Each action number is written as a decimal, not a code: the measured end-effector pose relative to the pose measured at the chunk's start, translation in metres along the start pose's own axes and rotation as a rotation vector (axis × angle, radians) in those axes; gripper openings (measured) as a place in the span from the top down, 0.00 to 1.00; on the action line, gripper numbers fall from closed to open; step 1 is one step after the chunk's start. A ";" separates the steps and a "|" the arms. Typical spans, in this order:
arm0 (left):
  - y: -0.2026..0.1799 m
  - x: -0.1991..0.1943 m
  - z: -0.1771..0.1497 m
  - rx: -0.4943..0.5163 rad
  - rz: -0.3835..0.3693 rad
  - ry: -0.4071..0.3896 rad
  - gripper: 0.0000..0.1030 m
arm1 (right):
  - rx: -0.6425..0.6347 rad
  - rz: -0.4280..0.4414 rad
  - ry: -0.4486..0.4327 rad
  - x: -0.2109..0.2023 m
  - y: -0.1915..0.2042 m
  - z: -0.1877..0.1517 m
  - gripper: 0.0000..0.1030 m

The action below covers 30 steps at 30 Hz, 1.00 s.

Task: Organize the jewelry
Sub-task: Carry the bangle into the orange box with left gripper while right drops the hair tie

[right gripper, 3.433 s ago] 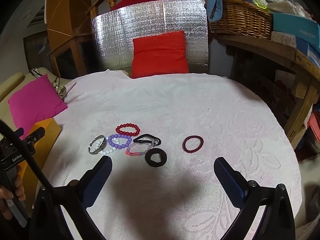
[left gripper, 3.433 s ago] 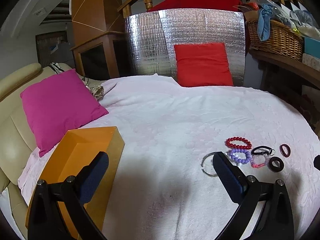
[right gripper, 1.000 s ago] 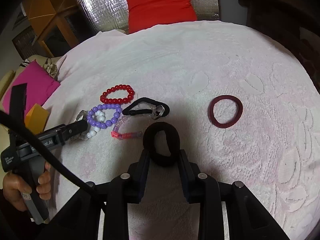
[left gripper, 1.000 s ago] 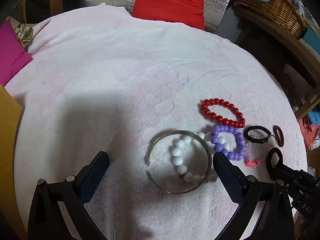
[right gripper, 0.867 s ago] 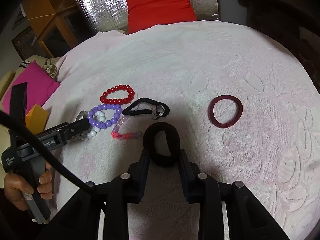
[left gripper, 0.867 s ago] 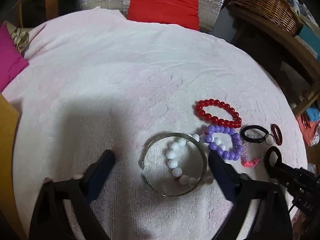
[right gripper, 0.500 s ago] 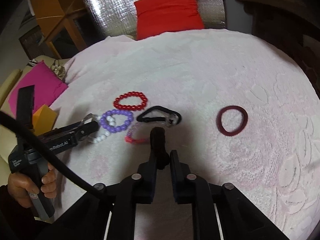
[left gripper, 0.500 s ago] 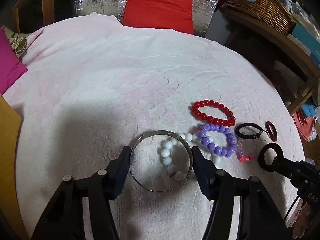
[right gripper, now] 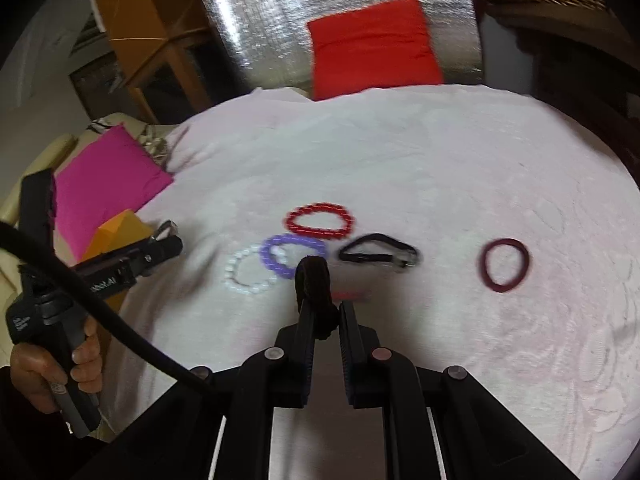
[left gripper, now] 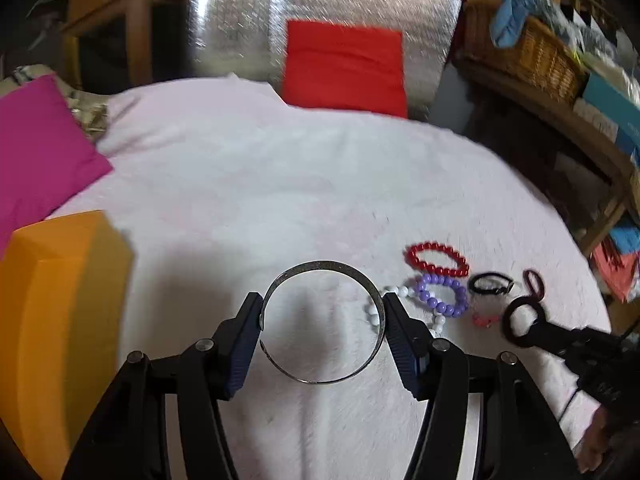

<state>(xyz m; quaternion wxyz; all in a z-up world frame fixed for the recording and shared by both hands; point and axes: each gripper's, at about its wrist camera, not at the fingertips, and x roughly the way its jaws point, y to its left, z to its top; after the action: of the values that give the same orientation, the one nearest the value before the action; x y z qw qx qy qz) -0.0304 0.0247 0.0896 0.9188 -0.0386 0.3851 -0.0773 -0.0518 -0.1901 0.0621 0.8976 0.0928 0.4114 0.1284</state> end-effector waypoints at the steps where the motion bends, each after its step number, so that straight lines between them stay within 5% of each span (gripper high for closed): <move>1: 0.004 -0.007 0.000 -0.012 0.016 -0.015 0.40 | -0.012 0.010 -0.001 0.001 0.006 0.000 0.88; 8: 0.044 -0.064 -0.013 -0.135 0.140 -0.097 0.40 | -0.075 0.092 0.032 0.017 0.058 -0.002 0.88; 14: 0.094 -0.103 -0.037 -0.217 0.334 -0.151 0.40 | -0.165 0.229 0.028 0.030 0.137 0.014 0.87; 23: 0.179 -0.099 -0.081 -0.422 0.503 -0.044 0.40 | -0.285 0.392 0.114 0.080 0.265 0.027 0.87; 30: 0.207 -0.098 -0.094 -0.501 0.556 0.002 0.39 | -0.290 0.412 0.183 0.112 0.311 0.012 0.86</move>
<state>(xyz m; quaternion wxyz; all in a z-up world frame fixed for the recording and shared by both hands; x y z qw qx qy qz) -0.1419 0.2440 0.0659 0.8664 -0.1560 0.3888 0.2717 -0.0202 0.1388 0.0743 0.8155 0.0331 0.4405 0.3739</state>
